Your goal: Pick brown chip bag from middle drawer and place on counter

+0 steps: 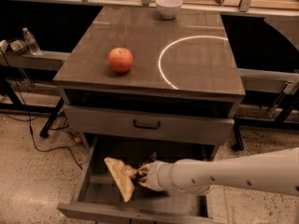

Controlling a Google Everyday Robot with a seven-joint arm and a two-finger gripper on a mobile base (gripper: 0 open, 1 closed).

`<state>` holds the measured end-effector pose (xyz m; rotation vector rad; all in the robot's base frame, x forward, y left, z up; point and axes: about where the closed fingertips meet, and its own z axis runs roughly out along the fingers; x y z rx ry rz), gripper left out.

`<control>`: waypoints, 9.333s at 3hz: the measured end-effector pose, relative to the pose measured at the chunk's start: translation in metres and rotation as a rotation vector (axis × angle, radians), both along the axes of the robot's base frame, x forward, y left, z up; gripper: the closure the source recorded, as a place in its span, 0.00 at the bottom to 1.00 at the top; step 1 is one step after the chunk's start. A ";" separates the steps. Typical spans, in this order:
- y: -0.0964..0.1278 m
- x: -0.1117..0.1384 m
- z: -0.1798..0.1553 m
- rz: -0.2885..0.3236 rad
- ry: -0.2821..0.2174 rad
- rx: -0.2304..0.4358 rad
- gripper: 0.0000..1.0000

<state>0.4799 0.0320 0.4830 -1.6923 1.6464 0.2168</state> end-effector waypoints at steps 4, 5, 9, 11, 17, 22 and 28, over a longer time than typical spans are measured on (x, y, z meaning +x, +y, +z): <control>-0.057 0.011 0.079 -0.021 -0.072 -0.126 1.00; -0.089 0.011 0.112 -0.086 -0.124 -0.177 1.00; -0.197 0.013 0.265 -0.178 -0.433 -0.362 1.00; -0.230 0.047 0.443 -0.223 -0.729 -0.422 1.00; -0.140 0.199 0.582 -0.086 -1.087 -0.422 1.00; -0.222 0.318 0.481 0.165 -1.087 -0.623 0.82; -0.184 0.280 0.479 0.267 -1.082 -0.613 0.00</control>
Offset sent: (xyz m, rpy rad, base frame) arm 0.0040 -0.0350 0.0413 -0.0794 -0.0246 0.0025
